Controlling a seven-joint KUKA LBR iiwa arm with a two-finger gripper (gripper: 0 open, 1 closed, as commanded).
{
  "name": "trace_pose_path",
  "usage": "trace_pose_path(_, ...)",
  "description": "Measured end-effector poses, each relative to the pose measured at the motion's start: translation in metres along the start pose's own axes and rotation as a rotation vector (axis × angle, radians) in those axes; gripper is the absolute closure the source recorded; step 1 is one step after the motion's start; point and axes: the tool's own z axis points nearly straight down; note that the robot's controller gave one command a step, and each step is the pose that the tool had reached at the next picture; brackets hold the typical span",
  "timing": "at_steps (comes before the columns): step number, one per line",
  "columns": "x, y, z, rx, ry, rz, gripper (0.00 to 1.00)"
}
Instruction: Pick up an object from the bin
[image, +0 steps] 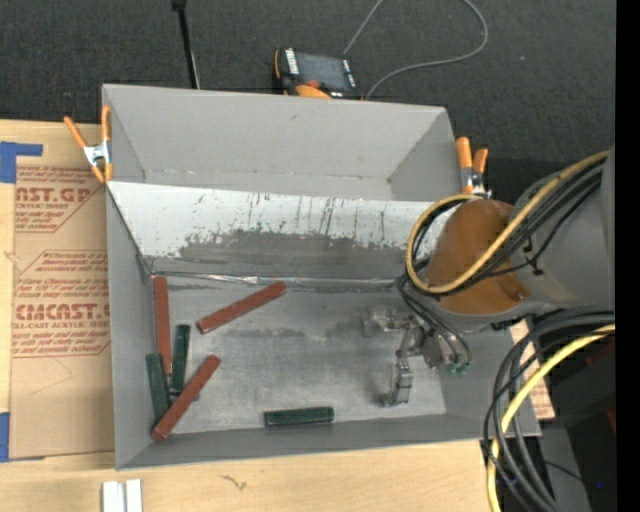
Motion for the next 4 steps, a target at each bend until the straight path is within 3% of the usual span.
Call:
trace_pose_path(1, -0.063, -0.044, -0.068, 0.005, -0.021, 0.004, 0.00)
trace_pose_path(2, -0.069, 0.002, -0.034, -0.001, -0.007, 0.098, 0.00)
trace_pose_path(3, -0.064, 0.086, -0.082, -0.004, -0.012, 0.198, 0.00)
trace_pose_path(4, -0.071, 0.156, -0.004, -0.001, -0.012, 0.050, 0.00)
